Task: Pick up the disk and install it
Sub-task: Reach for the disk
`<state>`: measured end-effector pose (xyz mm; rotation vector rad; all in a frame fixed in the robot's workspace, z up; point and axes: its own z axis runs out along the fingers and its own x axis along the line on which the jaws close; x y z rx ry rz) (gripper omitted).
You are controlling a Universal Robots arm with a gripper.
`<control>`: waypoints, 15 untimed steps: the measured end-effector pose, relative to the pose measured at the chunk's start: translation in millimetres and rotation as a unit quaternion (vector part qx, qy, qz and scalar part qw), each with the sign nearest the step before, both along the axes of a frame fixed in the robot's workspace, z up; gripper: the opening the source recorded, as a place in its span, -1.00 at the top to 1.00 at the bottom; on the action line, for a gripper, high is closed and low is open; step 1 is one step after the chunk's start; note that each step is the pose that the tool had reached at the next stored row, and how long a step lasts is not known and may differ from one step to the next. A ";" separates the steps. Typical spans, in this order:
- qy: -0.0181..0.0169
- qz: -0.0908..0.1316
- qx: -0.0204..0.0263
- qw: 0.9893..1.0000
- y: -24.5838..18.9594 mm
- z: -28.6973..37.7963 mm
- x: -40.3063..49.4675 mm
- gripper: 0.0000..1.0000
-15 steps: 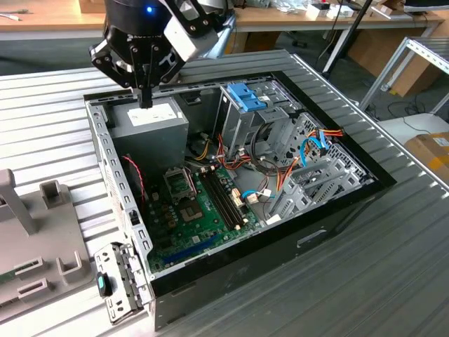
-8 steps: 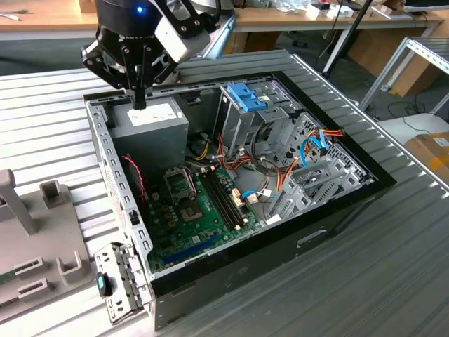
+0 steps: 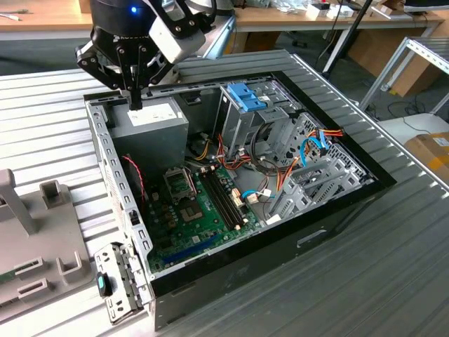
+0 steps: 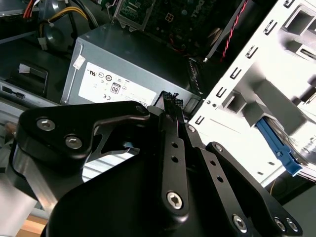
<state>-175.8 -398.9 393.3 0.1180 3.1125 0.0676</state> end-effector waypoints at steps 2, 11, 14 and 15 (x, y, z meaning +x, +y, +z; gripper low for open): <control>0.000 0.000 0.000 1.000 0.0 0.0 -0.4 0.79; 0.000 0.000 0.000 1.000 0.0 0.0 -3.2 0.79; 0.000 0.000 0.000 1.000 0.0 0.0 -4.1 0.79; 0.000 0.000 0.000 1.000 0.0 0.0 -4.6 0.79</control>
